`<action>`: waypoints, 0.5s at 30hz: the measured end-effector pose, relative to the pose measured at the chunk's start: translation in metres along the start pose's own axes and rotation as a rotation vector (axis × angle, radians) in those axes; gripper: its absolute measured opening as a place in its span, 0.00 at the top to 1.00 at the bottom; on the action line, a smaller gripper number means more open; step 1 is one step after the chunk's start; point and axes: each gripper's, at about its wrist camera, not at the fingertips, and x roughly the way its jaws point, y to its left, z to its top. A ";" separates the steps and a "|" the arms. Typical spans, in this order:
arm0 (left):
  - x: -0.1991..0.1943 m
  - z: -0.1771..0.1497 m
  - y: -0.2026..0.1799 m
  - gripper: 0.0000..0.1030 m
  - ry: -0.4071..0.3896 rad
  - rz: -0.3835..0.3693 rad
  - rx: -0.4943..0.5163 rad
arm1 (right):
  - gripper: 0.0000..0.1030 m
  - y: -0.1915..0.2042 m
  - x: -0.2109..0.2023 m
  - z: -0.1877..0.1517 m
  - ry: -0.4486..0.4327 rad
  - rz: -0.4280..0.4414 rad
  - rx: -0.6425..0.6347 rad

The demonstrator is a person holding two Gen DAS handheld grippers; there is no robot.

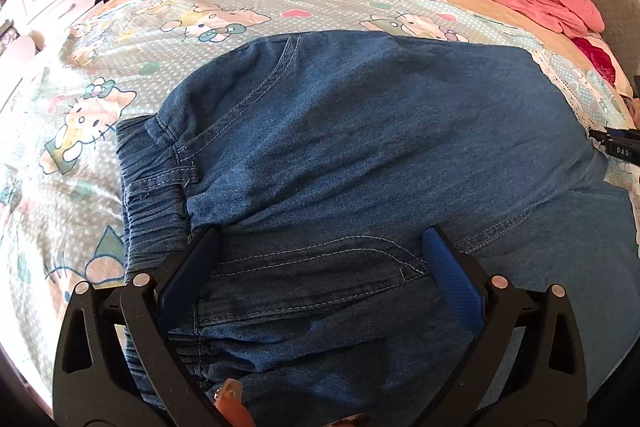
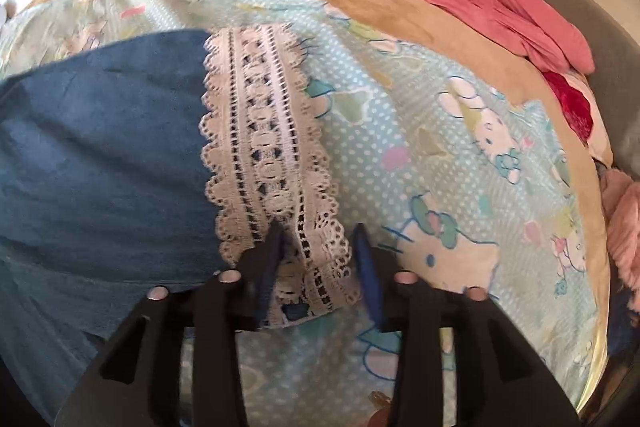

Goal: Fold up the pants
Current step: 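Grasp the elastic waistband with the left gripper while the right gripper grasps the lace hem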

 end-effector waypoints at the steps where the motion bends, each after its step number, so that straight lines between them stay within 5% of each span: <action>1: -0.001 0.000 0.000 0.08 0.000 -0.003 0.003 | 0.53 -0.008 -0.005 0.000 -0.001 0.011 0.036; 6: -0.023 0.003 0.007 0.08 -0.001 -0.082 0.009 | 0.45 -0.031 -0.049 0.014 -0.137 0.050 0.154; 10: -0.045 0.025 0.023 0.08 -0.080 -0.111 -0.045 | 0.34 0.004 -0.049 0.039 -0.140 0.172 0.080; 15: -0.021 0.055 0.032 0.08 -0.015 -0.076 -0.038 | 0.34 0.044 -0.020 0.079 -0.145 0.128 0.020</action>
